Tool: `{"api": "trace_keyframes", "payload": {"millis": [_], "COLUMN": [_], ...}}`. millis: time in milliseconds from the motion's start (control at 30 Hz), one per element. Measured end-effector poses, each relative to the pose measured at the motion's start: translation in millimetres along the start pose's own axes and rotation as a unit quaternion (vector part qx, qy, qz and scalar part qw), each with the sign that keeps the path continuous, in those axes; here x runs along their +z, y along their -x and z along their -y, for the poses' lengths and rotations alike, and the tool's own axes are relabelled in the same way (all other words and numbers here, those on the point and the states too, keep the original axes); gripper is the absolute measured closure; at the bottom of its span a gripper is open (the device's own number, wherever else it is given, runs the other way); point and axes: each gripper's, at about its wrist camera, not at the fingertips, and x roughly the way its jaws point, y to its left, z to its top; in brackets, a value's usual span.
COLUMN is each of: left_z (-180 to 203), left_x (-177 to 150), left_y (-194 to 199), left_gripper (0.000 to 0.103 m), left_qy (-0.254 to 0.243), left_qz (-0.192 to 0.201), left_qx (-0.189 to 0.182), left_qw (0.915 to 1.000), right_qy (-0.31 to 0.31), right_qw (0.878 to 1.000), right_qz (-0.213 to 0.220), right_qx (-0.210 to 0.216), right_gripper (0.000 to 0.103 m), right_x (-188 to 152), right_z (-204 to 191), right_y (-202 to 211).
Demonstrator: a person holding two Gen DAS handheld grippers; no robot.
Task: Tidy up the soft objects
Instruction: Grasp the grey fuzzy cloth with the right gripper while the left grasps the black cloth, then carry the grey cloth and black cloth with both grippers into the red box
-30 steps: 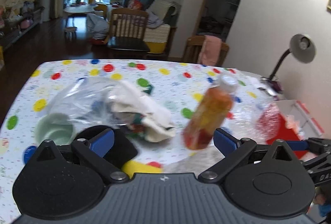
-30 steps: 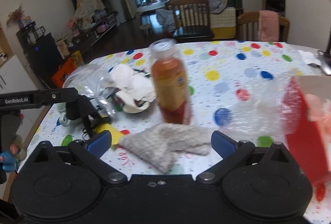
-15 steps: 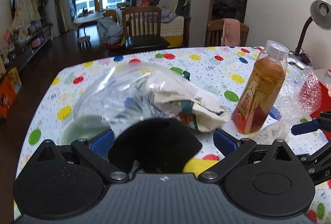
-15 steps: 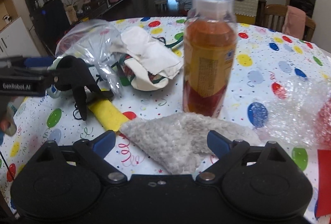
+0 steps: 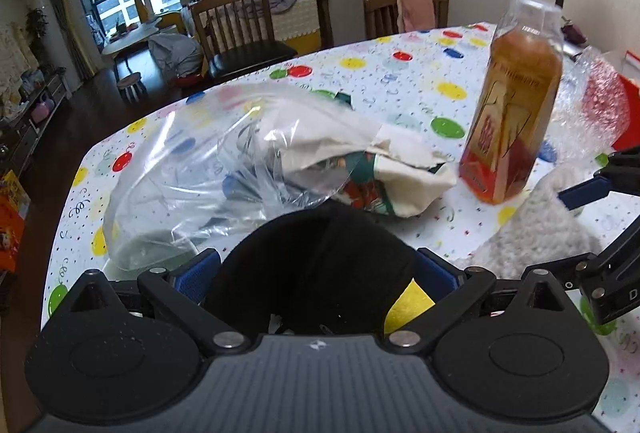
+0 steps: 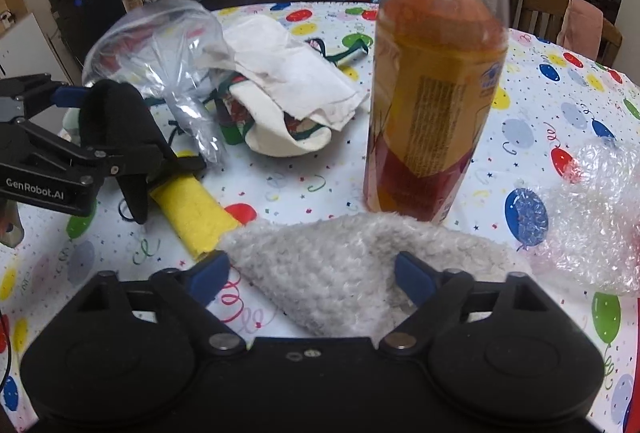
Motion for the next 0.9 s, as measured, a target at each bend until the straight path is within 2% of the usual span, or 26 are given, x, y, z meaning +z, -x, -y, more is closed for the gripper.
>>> {"api": "trace_keyframes", "payload": {"millis": [100, 133, 233, 367, 433, 500, 533, 600, 700, 900], "left_z": [2.6, 3.3, 6.8, 7.2, 5.8, 5.6, 6.1, 6.9, 4.4, -0.6], "left_x": [-2.6, -3.4, -4.7, -6.1, -6.7, -7.4, -8.4, -8.3, -7.5, -5.9], "left_y": [0.0, 0.9, 2.1, 1.8, 1.3, 2.4, 3.8, 6.5, 12.4, 33.2], "left_gripper": [0.003, 0.005, 0.015, 0.047, 0.054, 0.067, 0.07, 0.072, 0.078, 0.078], "left_qy": [-0.003, -0.005, -0.016, -0.013, -0.003, -0.001, -0.003, -0.003, 0.016, 0.051], "left_qz": [0.006, 0.008, 0.01, 0.002, -0.002, -0.002, -0.001, 0.002, 0.008, 0.015], "left_qx": [0.008, 0.009, 0.015, 0.024, 0.023, 0.022, 0.024, 0.029, 0.032, 0.02], "left_qw": [0.9999, 0.9999, 0.9997, 0.9996, 0.9997, 0.9997, 0.9997, 0.9996, 0.9993, 0.9984], "right_qy": [-0.001, -0.001, -0.003, -0.01, -0.01, -0.011, -0.011, -0.012, -0.016, -0.03], "right_qw": [1.0, 1.0, 1.0, 1.0, 1.0, 0.999, 0.999, 0.999, 0.998, 0.996], "right_qz": [-0.005, -0.004, 0.0, 0.003, 0.009, 0.013, 0.017, 0.027, 0.047, 0.078], "right_qx": [-0.011, -0.015, -0.024, -0.029, -0.028, -0.027, -0.028, -0.03, -0.031, -0.029], "right_gripper": [0.028, 0.034, 0.047, 0.065, 0.079, 0.086, 0.091, 0.096, 0.097, 0.097], "right_x": [-1.3, -2.0, -2.9, -4.7, -6.4, -7.3, -8.2, -9.0, -10.5, -12.9], "right_z": [0.3, 0.7, 3.6, 7.1, 8.0, 7.9, 8.1, 8.0, 8.8, 13.6], "right_y": [-4.2, -4.0, -0.6, 4.0, 8.1, 11.4, 14.2, 19.9, 33.0, 66.8]}}
